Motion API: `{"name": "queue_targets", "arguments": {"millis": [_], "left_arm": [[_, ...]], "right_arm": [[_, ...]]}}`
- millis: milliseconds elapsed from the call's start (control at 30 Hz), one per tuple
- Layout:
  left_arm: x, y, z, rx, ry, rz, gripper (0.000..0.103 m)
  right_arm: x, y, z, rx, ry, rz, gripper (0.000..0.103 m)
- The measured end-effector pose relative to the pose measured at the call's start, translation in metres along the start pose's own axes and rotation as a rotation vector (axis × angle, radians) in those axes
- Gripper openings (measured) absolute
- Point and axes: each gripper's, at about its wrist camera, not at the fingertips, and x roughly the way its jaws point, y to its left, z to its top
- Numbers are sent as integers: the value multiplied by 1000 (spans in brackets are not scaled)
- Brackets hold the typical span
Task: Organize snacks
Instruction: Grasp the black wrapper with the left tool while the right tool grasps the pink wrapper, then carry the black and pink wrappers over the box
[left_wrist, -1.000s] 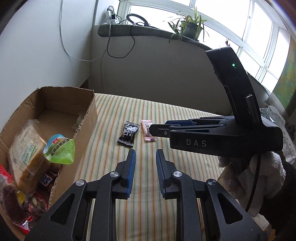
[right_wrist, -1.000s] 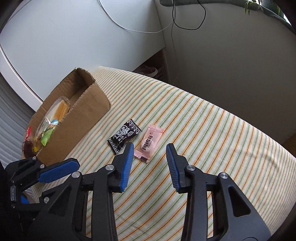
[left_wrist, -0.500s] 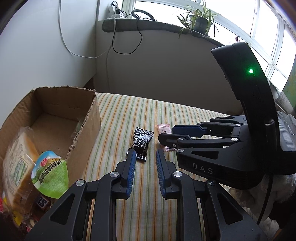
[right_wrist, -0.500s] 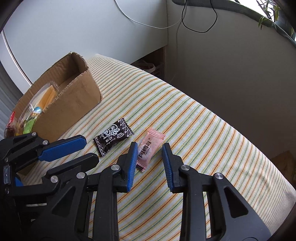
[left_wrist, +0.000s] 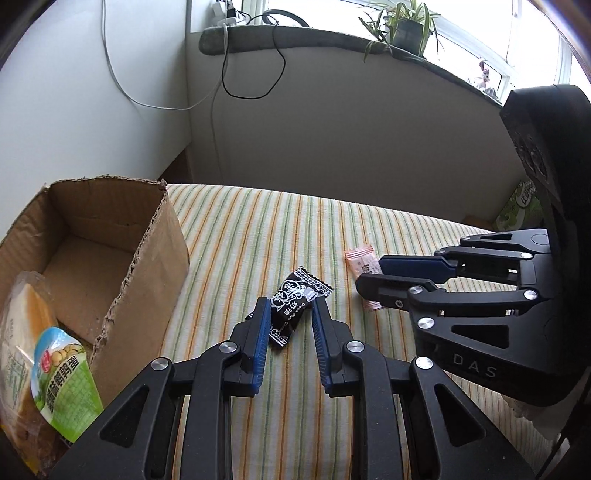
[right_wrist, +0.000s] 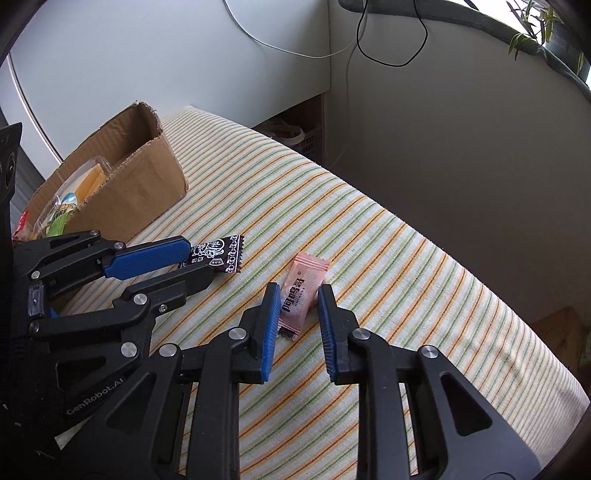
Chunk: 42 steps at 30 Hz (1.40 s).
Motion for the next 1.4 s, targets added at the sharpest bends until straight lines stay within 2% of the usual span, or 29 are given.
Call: {"name": "queue_targets", "arguments": {"millis": [67, 133, 167, 600, 667, 800, 833, 1400], "left_arm": [[1, -2, 1, 3, 4, -7, 24], [4, -5, 2, 15, 19, -15, 41], [7, -2, 5, 18, 25, -13, 42], [22, -9, 17, 56, 42, 43, 43], [22, -7, 18, 50, 41, 37, 41], [20, -4, 16, 12, 30, 46, 20], [18, 0, 16, 6, 29, 42, 19], [3, 10, 2, -10, 1, -2, 17]], "right_arm": [[-2, -2, -3, 0, -1, 0, 21], [-5, -4, -6, 2, -3, 1, 21], [-5, -4, -7, 2, -4, 0, 21], [-15, -18, -13, 23, -10, -21, 21], [-15, -15, -11, 25, -11, -26, 21], [-17, -11, -13, 26, -16, -32, 18], [-18, -12, -14, 30, -18, -29, 17], [-28, -12, -21, 47, -45, -26, 8]]}}
